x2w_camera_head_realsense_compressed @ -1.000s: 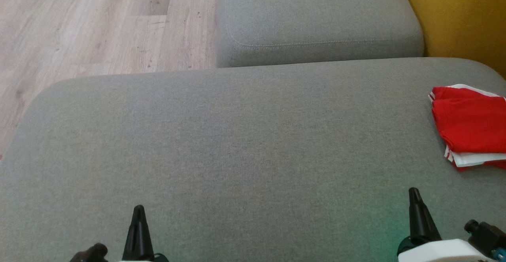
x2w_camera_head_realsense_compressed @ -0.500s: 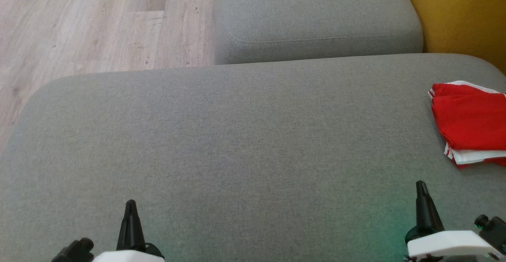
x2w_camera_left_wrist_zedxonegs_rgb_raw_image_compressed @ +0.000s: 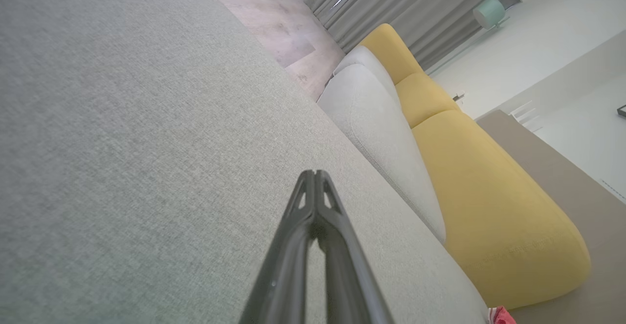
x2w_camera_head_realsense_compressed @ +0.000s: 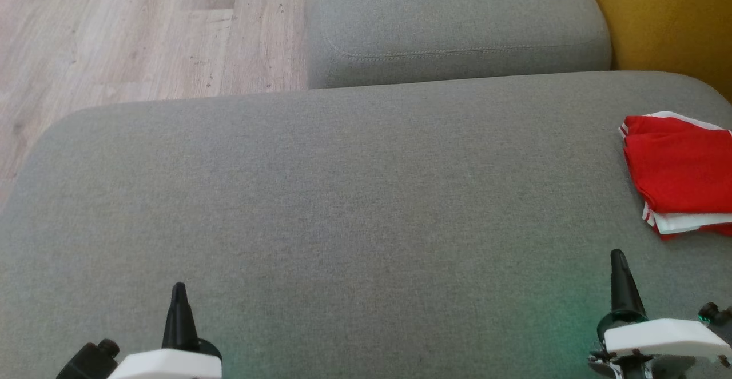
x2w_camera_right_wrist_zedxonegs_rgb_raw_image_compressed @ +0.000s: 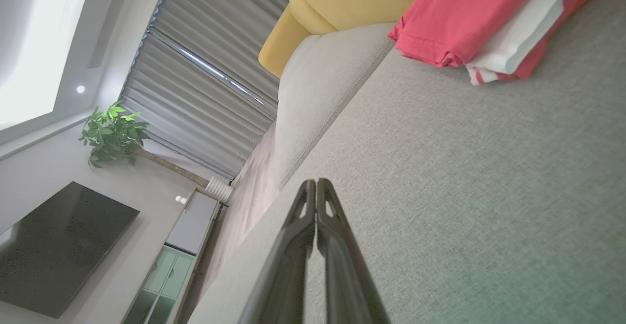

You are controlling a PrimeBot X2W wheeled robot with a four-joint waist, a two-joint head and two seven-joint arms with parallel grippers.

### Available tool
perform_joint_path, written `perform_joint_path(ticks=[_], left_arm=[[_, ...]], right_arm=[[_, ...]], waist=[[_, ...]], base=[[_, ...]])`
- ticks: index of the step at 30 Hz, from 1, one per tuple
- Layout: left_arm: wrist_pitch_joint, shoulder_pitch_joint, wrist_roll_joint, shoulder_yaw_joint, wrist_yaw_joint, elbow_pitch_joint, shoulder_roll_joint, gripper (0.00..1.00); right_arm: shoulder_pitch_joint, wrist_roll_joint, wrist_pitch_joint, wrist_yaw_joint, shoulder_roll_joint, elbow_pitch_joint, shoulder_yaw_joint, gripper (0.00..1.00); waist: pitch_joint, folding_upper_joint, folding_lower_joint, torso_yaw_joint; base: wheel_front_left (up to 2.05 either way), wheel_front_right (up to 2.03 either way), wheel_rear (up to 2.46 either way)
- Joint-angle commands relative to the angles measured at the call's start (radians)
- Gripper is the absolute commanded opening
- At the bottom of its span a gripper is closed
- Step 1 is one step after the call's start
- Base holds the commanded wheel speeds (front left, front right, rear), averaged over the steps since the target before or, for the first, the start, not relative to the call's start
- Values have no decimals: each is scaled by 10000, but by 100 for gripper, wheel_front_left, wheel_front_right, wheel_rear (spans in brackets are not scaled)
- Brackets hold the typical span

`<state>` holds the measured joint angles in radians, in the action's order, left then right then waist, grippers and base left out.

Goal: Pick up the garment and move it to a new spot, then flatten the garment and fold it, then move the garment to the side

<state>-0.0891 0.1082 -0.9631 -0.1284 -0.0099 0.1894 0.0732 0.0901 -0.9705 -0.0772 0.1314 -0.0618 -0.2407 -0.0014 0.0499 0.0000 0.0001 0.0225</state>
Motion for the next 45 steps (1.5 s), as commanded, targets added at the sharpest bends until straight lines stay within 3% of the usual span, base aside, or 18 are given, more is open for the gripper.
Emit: perform_joint_path(ticks=[1,45], left_arm=[[46,-606,-328,316,-93,-267,118,0],[1343,-1821,-5528,1646,-985,376,96,0]], right_arm=[[-562,-335,69,-3,-148,265,53,0],[-1675,-5366,1351,-7,-104,34,-657,0]], waist=[[-15,0,-1,-7],[-428,0,-1,-181]], base=[[0,0,0],[0,0,0]])
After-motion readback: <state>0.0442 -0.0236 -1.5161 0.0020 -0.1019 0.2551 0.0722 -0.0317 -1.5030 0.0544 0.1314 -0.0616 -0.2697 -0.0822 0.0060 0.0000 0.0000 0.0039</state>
